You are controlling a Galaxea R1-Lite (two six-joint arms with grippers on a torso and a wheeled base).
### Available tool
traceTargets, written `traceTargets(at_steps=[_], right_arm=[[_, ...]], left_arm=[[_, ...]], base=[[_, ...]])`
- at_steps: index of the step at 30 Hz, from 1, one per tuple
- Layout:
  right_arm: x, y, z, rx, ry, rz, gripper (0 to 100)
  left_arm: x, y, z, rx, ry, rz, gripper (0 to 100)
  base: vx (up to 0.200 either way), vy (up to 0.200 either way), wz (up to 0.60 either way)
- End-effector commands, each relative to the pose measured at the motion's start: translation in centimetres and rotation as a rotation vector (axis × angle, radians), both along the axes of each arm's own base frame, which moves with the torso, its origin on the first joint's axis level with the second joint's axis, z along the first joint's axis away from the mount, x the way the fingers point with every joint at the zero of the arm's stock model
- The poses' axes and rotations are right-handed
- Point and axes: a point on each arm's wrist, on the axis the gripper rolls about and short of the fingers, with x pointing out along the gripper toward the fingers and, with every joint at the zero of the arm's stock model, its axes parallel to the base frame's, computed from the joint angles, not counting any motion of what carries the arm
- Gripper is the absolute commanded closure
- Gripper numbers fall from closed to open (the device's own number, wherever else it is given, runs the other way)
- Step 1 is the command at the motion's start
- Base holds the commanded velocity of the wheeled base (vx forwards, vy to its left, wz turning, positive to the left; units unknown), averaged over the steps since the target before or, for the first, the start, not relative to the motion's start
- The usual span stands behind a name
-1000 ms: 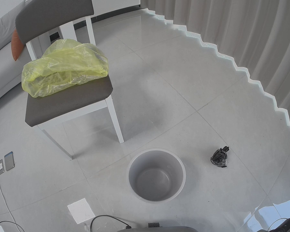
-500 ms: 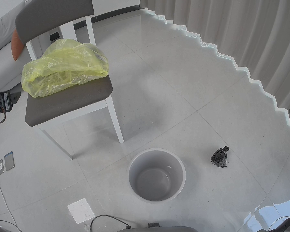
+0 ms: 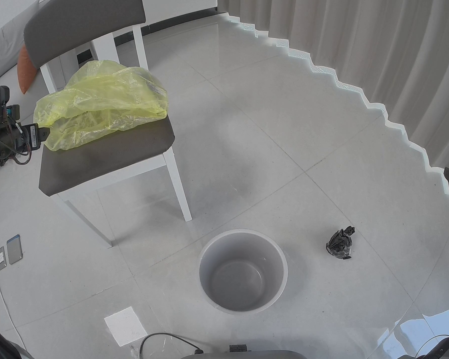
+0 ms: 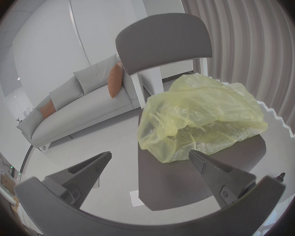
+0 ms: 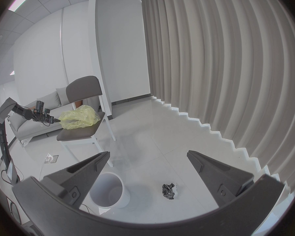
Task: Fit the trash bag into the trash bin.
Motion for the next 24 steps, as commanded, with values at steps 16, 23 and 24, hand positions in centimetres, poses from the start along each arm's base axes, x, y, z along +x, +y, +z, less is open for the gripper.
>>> traceTargets(at_steps=[16,23,24], right_arm=[[-0.1,0.0,0.1,0.001,-0.005,-0.003,0],[0.0,0.0,0.0,0.000,0.001,0.000,0],[0.0,0.0,0.0,0.000,0.001,-0.002,0]], left_arm=[[7.2,1.2,-2.0,0.004,0.017,-0.011,0],[8.3,2.1,-2.6,0.003,0.020,0.001,0],[8.3,2.3,-2.6,0.003,0.019,0.006,0]], base=[[0.000,0.000,0.00],[0.000,0.000,0.00],[0.000,0.000,0.00]])
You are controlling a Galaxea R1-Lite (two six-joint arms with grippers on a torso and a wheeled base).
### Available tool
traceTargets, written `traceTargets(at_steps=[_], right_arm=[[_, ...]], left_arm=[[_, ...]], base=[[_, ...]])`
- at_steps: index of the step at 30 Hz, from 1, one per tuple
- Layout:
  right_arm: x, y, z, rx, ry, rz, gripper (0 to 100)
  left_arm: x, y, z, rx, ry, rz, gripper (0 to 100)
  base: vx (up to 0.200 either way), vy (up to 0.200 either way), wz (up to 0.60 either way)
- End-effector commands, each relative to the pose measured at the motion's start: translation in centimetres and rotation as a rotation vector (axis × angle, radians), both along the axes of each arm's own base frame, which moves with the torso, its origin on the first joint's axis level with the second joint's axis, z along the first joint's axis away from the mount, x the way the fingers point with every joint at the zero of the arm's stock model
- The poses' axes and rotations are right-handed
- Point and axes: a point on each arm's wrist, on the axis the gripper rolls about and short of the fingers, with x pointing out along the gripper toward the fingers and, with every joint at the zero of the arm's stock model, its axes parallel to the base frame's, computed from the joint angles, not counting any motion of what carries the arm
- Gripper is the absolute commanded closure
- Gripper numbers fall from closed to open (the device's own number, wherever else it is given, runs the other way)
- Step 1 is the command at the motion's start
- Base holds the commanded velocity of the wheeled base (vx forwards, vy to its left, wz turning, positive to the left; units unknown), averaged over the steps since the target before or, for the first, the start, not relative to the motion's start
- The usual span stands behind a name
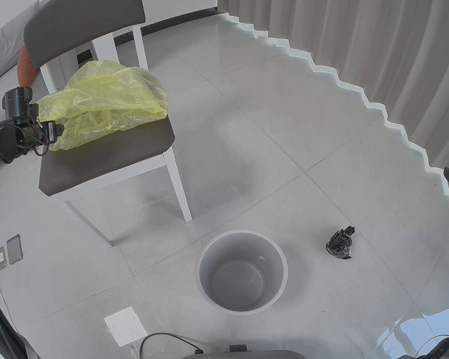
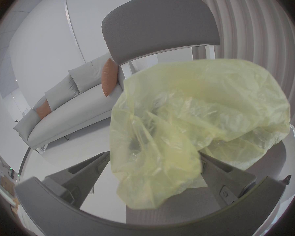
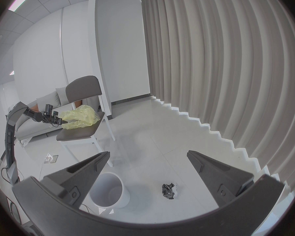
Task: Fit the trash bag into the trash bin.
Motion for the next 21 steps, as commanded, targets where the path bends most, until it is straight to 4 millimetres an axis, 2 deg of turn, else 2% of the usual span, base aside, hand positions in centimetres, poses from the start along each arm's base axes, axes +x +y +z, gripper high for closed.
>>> traceTargets(at_steps=[1,9,10,20,21], right_arm=[[0.0,0.0,0.0,0.000,-0.001,0.001,0],[0.1,0.0,-0.2,-0.001,0.007,0.003,0],[0.1,0.0,-0.2,-0.001,0.007,0.003,0],[0.0,0.0,-0.4,-0.004,0.010,0.005,0],[0.0,0.0,-0.3,-0.002,0.008,0.005,0]], left_arm=[[0.7,0.9,-0.6,-0.002,0.009,0.017,0],[1.0,2.1,-0.3,-0.001,-0.012,0.031,0],[0.9,2.0,-0.2,-0.007,-0.013,0.020,100],[0.6,1.7,0.2,-0.012,-0.023,0.010,100],[0.2,1.3,0.7,-0.014,-0.037,0.005,100]], base=[[0.000,0.000,0.00],[0.000,0.000,0.00],[0.000,0.000,0.00],[0.000,0.000,0.00],[0.000,0.000,0.00]])
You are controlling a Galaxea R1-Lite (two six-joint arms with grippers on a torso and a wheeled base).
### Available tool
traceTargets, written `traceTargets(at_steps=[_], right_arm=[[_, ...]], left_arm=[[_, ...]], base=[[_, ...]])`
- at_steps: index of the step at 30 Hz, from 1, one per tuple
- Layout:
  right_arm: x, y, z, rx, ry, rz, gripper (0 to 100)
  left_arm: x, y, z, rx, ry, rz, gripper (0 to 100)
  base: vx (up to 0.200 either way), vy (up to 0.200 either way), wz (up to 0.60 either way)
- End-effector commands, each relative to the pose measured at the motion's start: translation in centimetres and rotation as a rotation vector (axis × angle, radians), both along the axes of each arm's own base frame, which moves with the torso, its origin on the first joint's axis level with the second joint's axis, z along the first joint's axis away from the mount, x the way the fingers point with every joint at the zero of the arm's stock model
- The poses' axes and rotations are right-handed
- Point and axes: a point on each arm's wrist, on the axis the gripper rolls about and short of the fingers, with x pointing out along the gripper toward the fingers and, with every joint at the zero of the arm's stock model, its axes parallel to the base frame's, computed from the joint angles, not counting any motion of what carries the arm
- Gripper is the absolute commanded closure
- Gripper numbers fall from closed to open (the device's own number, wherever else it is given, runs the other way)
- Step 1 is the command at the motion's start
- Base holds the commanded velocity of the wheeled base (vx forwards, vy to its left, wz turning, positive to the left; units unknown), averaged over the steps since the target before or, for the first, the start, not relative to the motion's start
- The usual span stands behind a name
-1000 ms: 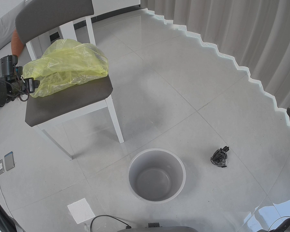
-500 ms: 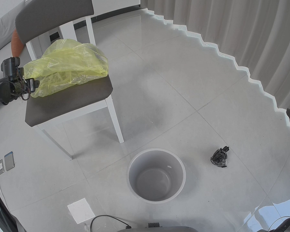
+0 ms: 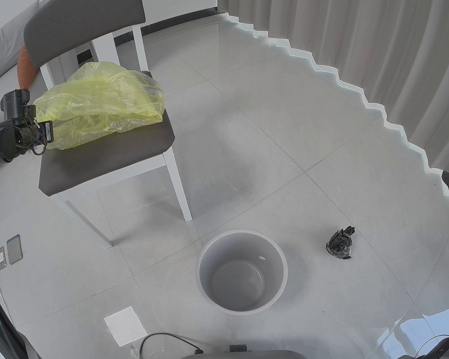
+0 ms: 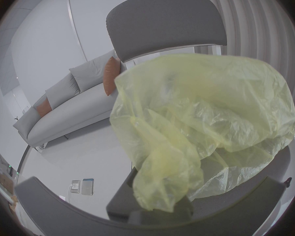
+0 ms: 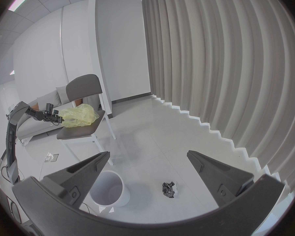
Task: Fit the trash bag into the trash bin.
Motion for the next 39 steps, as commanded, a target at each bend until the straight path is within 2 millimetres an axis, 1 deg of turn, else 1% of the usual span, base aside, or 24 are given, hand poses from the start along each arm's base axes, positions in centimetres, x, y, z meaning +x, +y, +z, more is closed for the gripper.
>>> traceTargets(at_steps=[1,2,3,4,6,7,8,9,10,11,12,14,16,18,19,20,23,26,28,30,33,36,39], right_arm=[[-0.2,0.0,0.0,0.002,-0.007,0.000,0],[-0.2,0.0,0.1,0.004,-0.009,0.002,0],[-0.2,0.0,0.1,0.004,-0.009,0.002,0],[-0.2,0.0,0.1,0.005,-0.009,0.003,0],[-0.2,0.0,0.1,0.008,-0.008,0.008,0],[-0.2,0.0,0.1,0.008,-0.008,0.008,0],[-0.2,0.1,0.2,0.013,-0.011,0.013,0],[-0.2,0.2,0.6,0.015,-0.021,0.030,0],[-0.2,0.3,1.0,0.017,-0.030,0.043,0],[-0.2,0.3,1.2,0.017,-0.035,0.046,0],[0.1,0.6,1.7,0.018,-0.036,0.064,0],[0.6,0.9,2.0,0.010,-0.034,0.092,0],[1.2,1.3,2.4,0.009,-0.032,0.115,0],[2.1,1.8,2.9,0.006,-0.024,0.132,0],[2.4,1.9,3.0,0.005,-0.021,0.137,0],[3.3,2.2,3.3,0.004,-0.014,0.140,0],[5.7,2.8,3.4,-0.013,0.023,0.139,0],[7.9,3.4,2.9,-0.045,0.068,0.144,0],[9.1,3.9,2.5,-0.080,0.088,0.156,0],[9.8,4.5,2.2,-0.099,0.083,0.179,0],[10.2,5.3,2.2,-0.097,0.059,0.211,0],[10.3,5.7,2.3,-0.093,0.045,0.227,0],[10.2,5.9,2.5,-0.092,0.040,0.237,0]], left_arm=[[-1.1,-0.8,1.5,-0.001,-0.039,-0.009,100],[-2.0,-1.9,2.5,0.004,-0.070,-0.028,100],[-2.0,-1.9,2.5,0.004,-0.070,-0.028,100],[-4.2,-4.1,5.0,0.011,-0.138,-0.078,100],[-7.0,-6.6,7.6,0.020,-0.203,-0.154,100],[-7.0,-6.6,7.6,0.020,-0.203,-0.154,100],[-8.5,-8.2,8.8,0.026,-0.227,-0.209,100],[-11.4,-10.6,10.6,0.027,-0.254,-0.284,100],[-13.0,-11.9,11.3,0.029,-0.257,-0.326,100],[-13.7,-12.4,11.6,0.029,-0.255,-0.347,100],[-15.8,-13.9,12.2,0.029,-0.247,-0.401,100],[-18.7,-15.5,13.0,0.037,-0.258,-0.448,100],[-20.7,-16.6,13.7,0.044,-0.280,-0.498,100],[-22.5,-17.3,14.3,0.063,-0.309,-0.548,100],[-23.0,-17.4,14.4,0.076,-0.314,-0.562,100],[-23.9,-17.4,14.7,0.117,-0.323,-0.591,100],[-25.7,-17.5,14.9,0.234,-0.315,-0.654,100],[-27.1,-17.4,14.9,0.334,-0.301,-0.709,100],[-27.8,-17.7,15.0,0.373,-0.311,-0.762,100],[-28.3,-18.1,15.1,0.376,-0.325,-0.811,100],[-28.9,-18.8,15.0,0.379,-0.331,-0.877,100],[-29.1,-19.3,14.6,0.399,-0.316,-0.928,100],[-29.1,-20.1,13.8,0.434,-0.279,-0.988,100]], base=[[0.000,0.000,0.00],[0.000,0.000,0.00],[0.000,0.000,0.00],[0.000,0.000,0.00],[0.000,0.000,0.00],[0.000,0.000,0.00],[0.000,0.000,0.00],[0.000,0.000,0.00],[0.000,0.000,0.00],[0.000,0.000,0.00],[0.000,0.000,0.00],[0.000,0.000,0.00],[0.000,0.000,0.00],[0.000,0.000,0.00],[0.000,0.000,0.00],[0.000,0.000,0.00],[0.000,0.000,0.00],[0.000,0.000,0.00],[0.000,0.000,0.00],[0.000,0.000,0.00],[0.000,0.000,0.00],[0.000,0.000,0.00],[0.000,0.000,0.00]])
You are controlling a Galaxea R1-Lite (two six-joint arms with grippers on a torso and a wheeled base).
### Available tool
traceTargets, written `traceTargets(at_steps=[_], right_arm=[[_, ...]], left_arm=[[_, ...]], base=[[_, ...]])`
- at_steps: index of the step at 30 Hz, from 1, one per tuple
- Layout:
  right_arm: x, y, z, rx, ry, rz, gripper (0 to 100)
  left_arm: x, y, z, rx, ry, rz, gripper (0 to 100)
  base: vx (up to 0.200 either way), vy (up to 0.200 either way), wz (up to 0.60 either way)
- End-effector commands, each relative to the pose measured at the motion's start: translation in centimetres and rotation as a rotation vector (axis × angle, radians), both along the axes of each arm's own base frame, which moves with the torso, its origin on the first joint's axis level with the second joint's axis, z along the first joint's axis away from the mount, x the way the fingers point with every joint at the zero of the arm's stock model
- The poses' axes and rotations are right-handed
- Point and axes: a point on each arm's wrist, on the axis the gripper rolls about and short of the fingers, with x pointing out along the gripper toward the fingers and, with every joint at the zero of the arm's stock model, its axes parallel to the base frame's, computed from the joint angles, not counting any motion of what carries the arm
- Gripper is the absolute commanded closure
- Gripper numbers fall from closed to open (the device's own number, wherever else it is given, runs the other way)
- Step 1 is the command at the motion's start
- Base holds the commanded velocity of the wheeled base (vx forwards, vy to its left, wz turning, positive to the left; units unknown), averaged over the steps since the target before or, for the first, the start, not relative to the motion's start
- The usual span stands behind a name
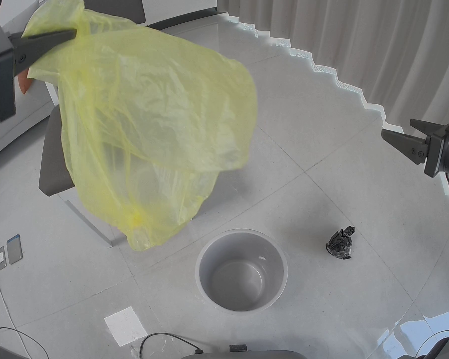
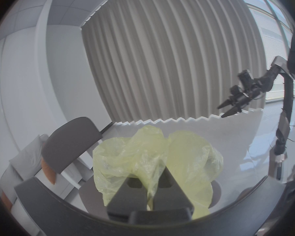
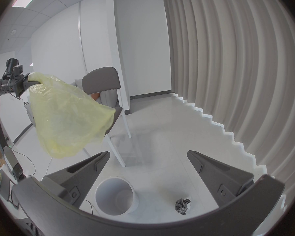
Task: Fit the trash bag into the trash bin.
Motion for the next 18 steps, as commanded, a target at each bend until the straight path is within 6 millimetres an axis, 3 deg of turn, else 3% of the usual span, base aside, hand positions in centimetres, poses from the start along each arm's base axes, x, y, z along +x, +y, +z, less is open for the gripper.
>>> traceTargets(at_steps=[1,8,18], right_arm=[[1.1,1.0,-0.3,-0.005,0.021,0.027,0],[0.8,1.1,1.5,0.069,-0.002,0.067,0],[1.3,3.2,-0.1,0.043,0.101,0.152,0]], left_arm=[[-0.7,-0.8,-1.0,0.046,0.022,-0.081,100],[0.3,-2.2,-2.5,0.091,0.068,-0.098,100],[0.6,-2.9,-2.0,0.060,0.030,-0.119,100]], base=[[0.000,0.000,0.00],[0.000,0.000,0.00],[0.000,0.000,0.00]])
